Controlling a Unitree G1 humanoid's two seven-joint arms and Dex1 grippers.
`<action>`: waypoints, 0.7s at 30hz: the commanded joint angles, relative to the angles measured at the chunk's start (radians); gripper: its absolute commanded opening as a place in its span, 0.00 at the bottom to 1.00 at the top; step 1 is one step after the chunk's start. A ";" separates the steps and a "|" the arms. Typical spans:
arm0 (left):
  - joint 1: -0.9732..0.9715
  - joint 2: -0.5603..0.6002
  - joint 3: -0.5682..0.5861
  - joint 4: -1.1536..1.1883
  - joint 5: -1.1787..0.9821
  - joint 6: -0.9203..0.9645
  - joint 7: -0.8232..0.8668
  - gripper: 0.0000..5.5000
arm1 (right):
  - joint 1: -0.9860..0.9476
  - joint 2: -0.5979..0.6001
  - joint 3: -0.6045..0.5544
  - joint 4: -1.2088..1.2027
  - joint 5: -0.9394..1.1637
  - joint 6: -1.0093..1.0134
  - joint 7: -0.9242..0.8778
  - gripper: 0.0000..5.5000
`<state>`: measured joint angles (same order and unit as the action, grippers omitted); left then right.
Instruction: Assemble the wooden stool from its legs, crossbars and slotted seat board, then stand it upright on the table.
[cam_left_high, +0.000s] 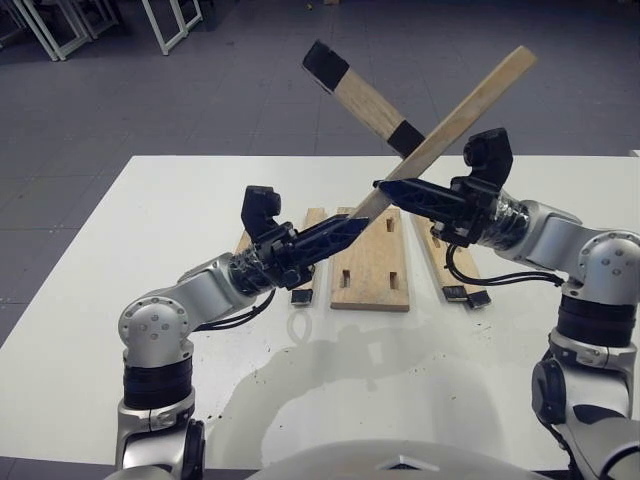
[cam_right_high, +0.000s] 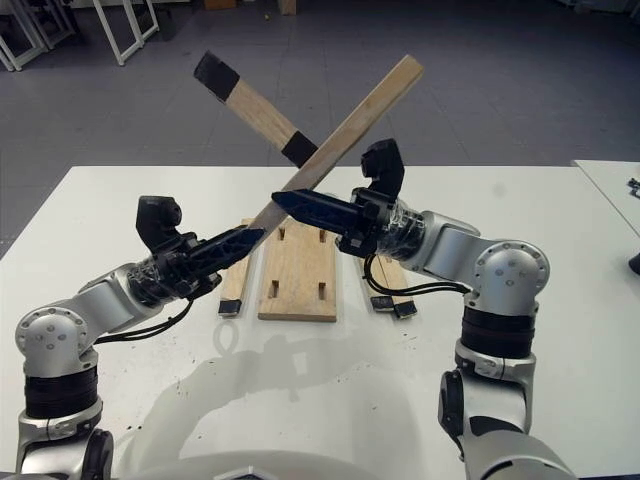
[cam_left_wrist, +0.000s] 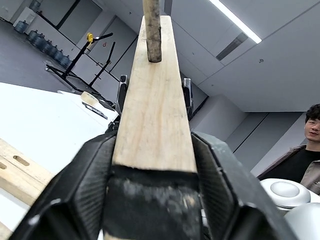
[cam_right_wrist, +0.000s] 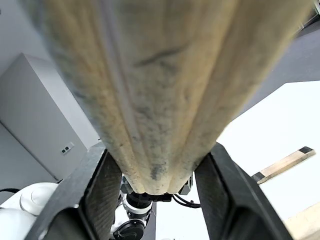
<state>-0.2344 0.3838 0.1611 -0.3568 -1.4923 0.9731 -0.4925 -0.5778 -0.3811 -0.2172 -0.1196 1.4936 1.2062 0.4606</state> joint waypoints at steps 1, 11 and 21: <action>0.049 0.062 -0.071 0.042 0.302 -0.120 -0.057 0.51 | -0.031 -0.022 -0.077 0.054 -0.031 -0.097 -0.040 0.37; 0.055 -0.025 -0.459 0.154 1.114 -0.264 0.304 0.51 | 0.041 -0.072 -0.076 0.044 -0.259 -0.228 -0.008 0.37; 0.023 0.066 -0.588 0.134 1.236 -0.061 0.174 0.51 | 0.088 -0.101 -0.005 -0.022 -0.400 -0.270 0.045 0.37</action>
<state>-0.2148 0.3857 -0.3571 -0.2270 -0.2726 0.8210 -0.2477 -0.4917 -0.4519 -0.2493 -0.1248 1.1612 0.9733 0.4864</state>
